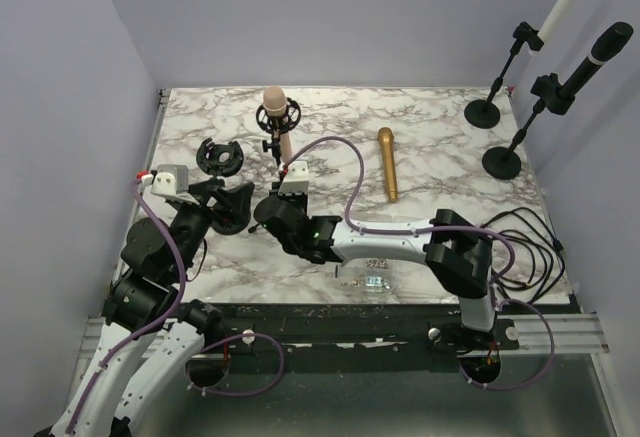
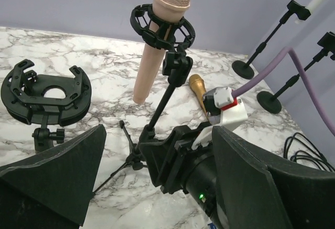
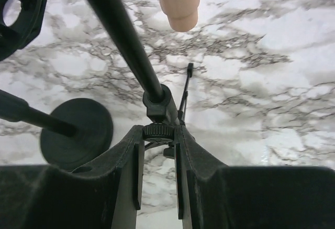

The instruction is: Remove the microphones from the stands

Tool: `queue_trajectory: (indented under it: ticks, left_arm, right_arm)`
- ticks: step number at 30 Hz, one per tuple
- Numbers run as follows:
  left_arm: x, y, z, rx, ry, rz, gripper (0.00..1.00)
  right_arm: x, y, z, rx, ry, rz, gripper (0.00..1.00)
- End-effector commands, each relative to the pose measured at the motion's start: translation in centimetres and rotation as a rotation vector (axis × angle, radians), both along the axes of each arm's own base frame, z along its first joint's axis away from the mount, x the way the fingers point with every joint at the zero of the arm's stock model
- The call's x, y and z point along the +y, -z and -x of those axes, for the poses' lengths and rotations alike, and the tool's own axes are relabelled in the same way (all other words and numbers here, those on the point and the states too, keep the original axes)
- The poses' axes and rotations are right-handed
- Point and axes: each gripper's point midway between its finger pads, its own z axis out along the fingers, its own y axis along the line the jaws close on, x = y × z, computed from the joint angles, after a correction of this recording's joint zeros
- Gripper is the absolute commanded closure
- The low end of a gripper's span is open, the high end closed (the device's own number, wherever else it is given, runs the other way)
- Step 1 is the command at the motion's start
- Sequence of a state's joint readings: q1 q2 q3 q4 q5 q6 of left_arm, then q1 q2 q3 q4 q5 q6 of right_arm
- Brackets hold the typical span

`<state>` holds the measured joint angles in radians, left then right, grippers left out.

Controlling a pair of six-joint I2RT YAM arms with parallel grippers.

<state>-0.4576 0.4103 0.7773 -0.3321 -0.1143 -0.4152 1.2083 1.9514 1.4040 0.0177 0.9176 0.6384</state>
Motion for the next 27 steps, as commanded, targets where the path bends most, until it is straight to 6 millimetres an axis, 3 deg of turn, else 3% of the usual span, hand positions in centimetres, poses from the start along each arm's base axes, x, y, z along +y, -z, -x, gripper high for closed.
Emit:
queue_trajectory:
  ticks: [1, 9, 14, 20, 27]
  left_arm:
    - [1.0, 0.1, -0.3, -0.005, -0.056, -0.002, 0.16]
    - [2.2, 0.0, -0.1, -0.019, -0.115, 0.014, 0.16]
    - [2.7, -0.1, 0.0, -0.03, -0.133, 0.021, 0.16]
    - [2.6, 0.1, -0.1, -0.024, -0.134, 0.015, 0.16]
    - [2.5, 0.1, -0.2, -0.02, -0.127, 0.014, 0.16]
  right_arm:
    - [-5.5, 4.1, 0.3, -0.075, 0.077, 0.542, 0.99]
    - [-4.6, 1.3, -0.4, -0.211, -0.004, 0.689, 0.96]
    - [-3.2, 0.0, 0.0, -0.193, -0.088, 0.604, 0.6]
    - [-2.5, -2.7, 1.6, -0.143, -0.184, 0.409, 0.38]
    - [-4.4, -9.0, 5.2, -0.192, -0.358, 0.142, 0.16]
